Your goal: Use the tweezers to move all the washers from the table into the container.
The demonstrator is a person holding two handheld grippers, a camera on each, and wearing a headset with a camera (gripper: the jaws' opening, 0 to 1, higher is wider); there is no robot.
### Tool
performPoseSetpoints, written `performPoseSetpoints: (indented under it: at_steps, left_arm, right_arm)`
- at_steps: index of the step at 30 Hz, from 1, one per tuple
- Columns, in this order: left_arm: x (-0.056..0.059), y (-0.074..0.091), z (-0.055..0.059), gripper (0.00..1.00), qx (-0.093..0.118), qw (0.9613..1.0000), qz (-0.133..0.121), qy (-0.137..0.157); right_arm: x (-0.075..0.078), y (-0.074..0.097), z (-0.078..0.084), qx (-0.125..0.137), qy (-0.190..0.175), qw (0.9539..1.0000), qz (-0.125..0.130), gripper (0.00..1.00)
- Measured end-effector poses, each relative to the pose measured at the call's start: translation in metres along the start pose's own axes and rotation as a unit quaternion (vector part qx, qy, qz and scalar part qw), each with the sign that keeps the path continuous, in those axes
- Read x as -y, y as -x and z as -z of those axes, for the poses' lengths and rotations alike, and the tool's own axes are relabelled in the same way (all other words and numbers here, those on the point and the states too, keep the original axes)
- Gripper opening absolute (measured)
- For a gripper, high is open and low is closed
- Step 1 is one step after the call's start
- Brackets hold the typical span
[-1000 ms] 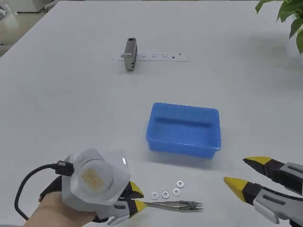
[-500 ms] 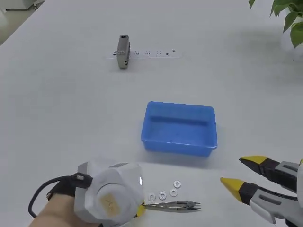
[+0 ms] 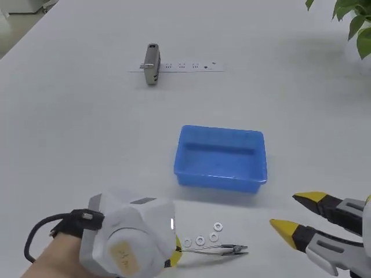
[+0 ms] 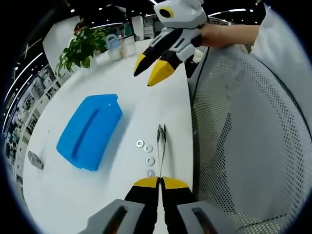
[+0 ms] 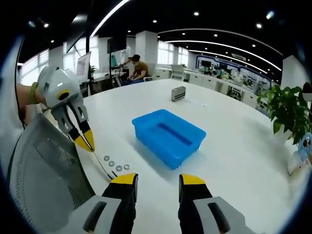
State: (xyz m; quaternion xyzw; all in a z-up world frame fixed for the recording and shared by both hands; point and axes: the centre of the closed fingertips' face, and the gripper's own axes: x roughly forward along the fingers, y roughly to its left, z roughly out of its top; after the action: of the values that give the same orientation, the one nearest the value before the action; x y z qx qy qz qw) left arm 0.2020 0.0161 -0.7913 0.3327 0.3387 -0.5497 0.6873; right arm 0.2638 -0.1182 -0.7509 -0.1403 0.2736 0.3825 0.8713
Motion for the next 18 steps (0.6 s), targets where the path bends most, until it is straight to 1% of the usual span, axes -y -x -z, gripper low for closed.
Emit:
performPoseSetpoints:
  at_steps: [3, 7, 14, 18]
  left_arm:
    - [-0.002, 0.007, -0.004, 0.0, 0.005, 1.0, -0.005, 0.002]
    - [-0.003, 0.016, -0.013, 0.0, 0.013, 0.9999, -0.008, 0.001]
    - [-0.005, 0.027, -0.029, 0.0, 0.024, 0.9996, -0.012, -0.01]
    - [-0.006, 0.031, -0.036, 0.0, 0.024, 0.9994, -0.013, -0.022]
  right_arm:
    - [-0.001, 0.0, -0.001, 0.001, 0.002, 1.0, -0.001, 0.31]
    - [-0.002, 0.0, -0.001, 0.001, 0.005, 1.0, -0.002, 0.31]
    - [-0.002, 0.0, -0.002, 0.004, 0.008, 1.0, -0.002, 0.31]
    - [-0.002, 0.0, -0.004, 0.006, 0.008, 0.9999, -0.002, 0.31]
